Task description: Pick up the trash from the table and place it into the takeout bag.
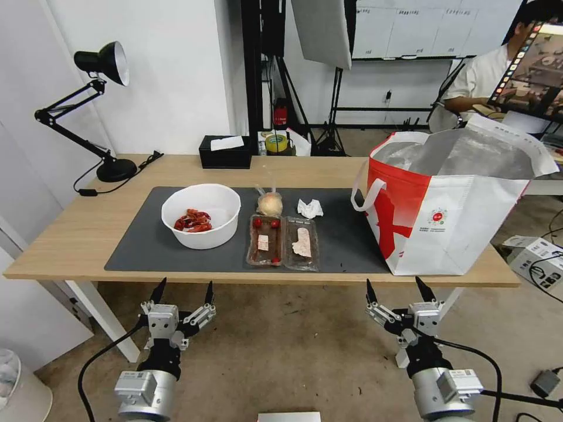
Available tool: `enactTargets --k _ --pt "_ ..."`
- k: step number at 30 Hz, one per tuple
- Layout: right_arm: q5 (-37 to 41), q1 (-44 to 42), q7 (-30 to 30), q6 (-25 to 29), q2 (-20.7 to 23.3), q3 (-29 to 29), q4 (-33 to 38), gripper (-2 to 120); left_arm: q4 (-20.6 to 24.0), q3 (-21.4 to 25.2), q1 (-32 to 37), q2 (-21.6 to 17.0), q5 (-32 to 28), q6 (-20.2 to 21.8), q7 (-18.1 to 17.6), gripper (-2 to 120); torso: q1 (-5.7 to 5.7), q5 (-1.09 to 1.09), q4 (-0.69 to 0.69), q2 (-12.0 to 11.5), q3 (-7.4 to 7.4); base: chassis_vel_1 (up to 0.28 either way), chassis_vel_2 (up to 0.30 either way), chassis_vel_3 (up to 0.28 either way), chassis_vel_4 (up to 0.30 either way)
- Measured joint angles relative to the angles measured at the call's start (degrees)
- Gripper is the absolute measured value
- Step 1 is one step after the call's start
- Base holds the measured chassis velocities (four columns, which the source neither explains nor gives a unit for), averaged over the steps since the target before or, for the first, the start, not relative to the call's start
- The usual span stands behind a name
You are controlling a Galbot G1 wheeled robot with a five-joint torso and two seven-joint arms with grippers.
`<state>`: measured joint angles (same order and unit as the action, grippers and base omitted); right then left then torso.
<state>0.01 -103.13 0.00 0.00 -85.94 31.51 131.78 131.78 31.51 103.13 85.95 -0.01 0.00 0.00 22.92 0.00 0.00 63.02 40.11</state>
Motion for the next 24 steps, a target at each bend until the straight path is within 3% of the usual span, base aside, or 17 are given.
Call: enactTargets --k 24 --pt "0.00 0.00 0.00 0.00 0.01 0.01 0.00 100 0.00 0.04 -0.07 -0.09 -0.23 0.21 0.00 100 0.00 0.00 0.00 0.00 0.00 0.000 0.000 0.000 0.000"
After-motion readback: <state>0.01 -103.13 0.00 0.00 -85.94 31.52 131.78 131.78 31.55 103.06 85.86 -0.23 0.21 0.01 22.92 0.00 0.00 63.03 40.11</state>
